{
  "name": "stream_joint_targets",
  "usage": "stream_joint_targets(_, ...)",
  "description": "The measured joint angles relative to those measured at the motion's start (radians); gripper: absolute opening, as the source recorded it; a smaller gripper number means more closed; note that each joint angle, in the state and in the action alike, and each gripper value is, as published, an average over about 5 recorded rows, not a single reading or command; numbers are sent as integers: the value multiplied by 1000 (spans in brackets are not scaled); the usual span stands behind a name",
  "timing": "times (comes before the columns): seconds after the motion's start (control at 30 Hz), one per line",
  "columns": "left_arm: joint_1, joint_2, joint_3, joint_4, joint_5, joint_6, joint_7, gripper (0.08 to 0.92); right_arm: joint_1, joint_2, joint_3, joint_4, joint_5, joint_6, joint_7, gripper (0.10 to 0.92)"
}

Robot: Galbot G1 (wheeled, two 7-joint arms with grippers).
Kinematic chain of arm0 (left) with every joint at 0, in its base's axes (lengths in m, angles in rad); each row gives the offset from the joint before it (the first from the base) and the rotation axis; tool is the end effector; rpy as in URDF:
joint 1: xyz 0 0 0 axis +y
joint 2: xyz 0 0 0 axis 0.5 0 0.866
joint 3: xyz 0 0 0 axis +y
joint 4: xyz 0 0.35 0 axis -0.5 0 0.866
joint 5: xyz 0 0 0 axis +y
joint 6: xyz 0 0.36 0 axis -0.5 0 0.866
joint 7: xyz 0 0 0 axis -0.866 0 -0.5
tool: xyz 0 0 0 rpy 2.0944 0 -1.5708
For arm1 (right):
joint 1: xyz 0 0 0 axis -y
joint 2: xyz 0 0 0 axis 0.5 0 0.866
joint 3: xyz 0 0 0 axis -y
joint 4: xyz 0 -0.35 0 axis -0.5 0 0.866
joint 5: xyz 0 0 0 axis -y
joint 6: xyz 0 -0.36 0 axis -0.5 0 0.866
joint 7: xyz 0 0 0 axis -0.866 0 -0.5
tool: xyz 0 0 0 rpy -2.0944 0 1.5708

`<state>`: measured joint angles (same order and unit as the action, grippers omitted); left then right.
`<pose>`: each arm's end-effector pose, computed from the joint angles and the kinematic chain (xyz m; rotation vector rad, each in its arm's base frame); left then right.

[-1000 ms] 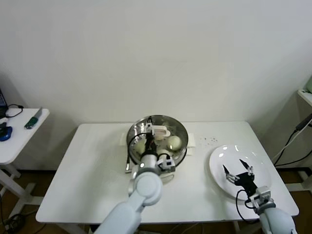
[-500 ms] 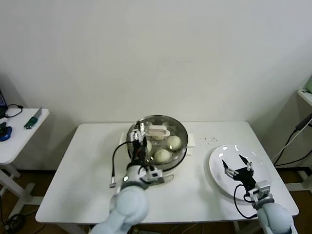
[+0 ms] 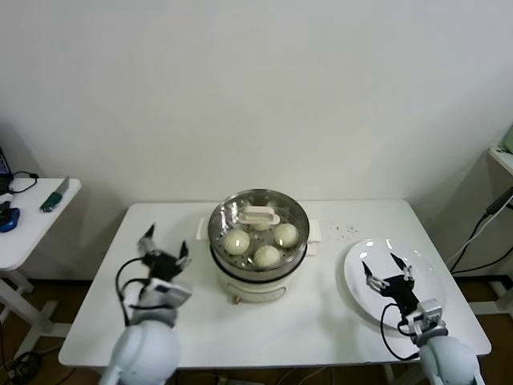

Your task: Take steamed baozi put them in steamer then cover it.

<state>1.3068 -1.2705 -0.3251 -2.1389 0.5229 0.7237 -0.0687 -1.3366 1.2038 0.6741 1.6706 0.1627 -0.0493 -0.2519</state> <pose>0.2447 -0.0109 -0.2378 0.1483 -2.6285 -1.0536 0.2612 -0.1629 -0.3636 0.2288 -2.8909 0.2880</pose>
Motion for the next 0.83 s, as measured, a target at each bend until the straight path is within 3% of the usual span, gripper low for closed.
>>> stream_joint_targets(0.17,77,-31,-127,43,-238,-118,-27,823,-8,15,0,4,0,20,1,823)
stream_joint_targets(0.5,135,-70,-229,177,-518,-528,-50,823,-32,25,12,20,8,69,-1,823)
stream_joint_targets(0.83,157,-81,-250,239,-589,-702,-60,823,-41,27,20,17,18,96,-11,823)
